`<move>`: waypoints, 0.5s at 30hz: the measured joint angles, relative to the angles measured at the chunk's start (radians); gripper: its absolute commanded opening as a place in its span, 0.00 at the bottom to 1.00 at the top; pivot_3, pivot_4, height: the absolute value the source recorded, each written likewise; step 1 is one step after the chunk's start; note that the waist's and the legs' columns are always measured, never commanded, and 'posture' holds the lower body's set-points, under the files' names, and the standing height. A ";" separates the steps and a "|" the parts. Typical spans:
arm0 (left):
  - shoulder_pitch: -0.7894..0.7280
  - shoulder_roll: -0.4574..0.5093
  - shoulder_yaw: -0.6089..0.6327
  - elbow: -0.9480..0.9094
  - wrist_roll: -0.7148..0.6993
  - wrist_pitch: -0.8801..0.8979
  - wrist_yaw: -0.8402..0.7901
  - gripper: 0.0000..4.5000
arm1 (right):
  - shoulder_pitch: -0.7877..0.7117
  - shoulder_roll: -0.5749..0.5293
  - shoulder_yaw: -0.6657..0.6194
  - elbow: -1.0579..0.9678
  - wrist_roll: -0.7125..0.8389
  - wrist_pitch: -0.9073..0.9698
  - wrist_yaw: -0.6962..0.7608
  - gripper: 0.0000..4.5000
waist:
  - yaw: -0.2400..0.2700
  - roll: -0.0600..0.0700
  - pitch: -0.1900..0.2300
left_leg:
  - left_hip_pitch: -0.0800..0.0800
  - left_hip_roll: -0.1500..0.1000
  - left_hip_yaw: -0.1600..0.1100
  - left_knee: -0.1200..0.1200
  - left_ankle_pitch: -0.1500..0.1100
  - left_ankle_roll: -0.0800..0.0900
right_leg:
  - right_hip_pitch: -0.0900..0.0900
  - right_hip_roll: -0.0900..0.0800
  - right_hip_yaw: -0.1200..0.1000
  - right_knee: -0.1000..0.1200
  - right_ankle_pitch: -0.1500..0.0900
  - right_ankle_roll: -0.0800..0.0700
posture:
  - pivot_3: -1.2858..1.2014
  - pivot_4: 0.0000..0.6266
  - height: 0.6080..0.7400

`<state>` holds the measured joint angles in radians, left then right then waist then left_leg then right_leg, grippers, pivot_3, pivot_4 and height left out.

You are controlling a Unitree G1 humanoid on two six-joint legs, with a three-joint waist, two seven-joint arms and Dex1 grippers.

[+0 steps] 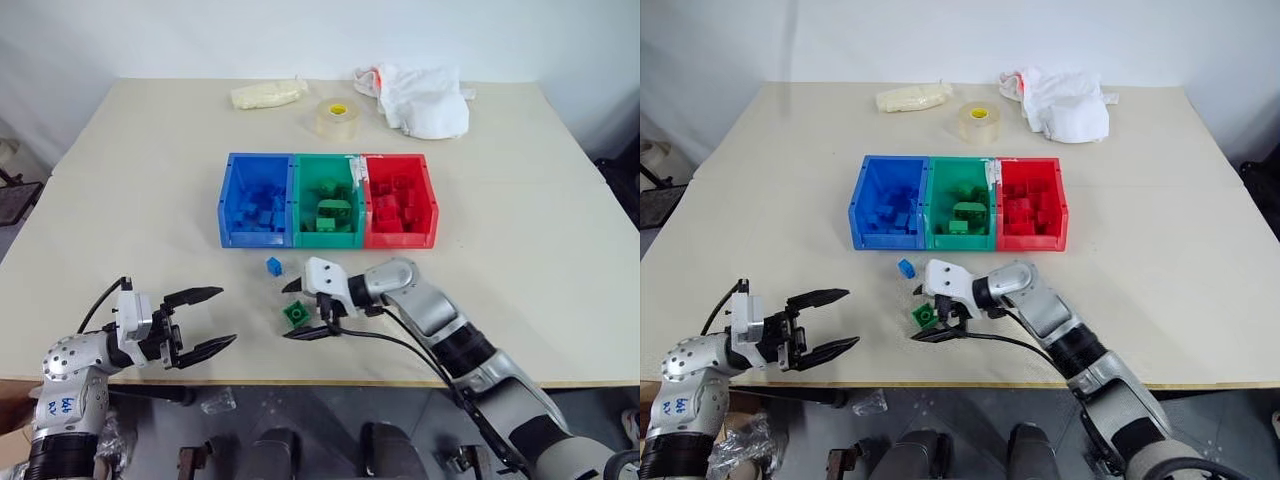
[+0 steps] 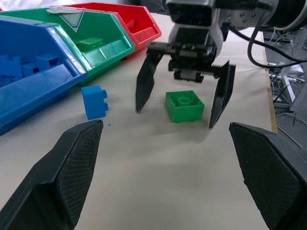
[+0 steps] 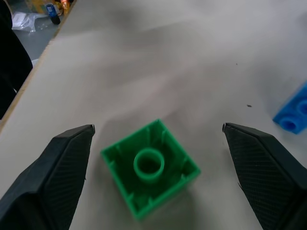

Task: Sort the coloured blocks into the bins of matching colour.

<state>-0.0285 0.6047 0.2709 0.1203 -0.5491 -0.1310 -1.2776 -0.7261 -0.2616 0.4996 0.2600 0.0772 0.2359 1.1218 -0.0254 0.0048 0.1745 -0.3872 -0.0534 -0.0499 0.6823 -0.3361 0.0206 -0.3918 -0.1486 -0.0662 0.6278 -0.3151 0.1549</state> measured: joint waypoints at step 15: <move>-0.002 -0.003 0.003 -0.028 -0.004 0.006 0.021 1.00 | -0.098 -0.021 -0.194 -0.066 0.091 0.035 -0.038 0.46 | -0.006 0.000 0.000 | 0.000 0.000 0.001 -0.001 0.000 0.000 | -0.001 0.000 0.001 0.000 0.000 0.000 | 0.52 0.24 1.00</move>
<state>-0.0301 0.6016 0.2735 0.0924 -0.5527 -0.1249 -1.2562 -0.8242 -0.2830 0.3059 0.1944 0.1684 0.2706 1.0838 -0.0314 0.0049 0.1746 -0.3872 -0.0530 -0.0490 0.6818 -0.3361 0.0205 -0.3924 -0.1483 -0.0657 0.6277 -0.3151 0.1549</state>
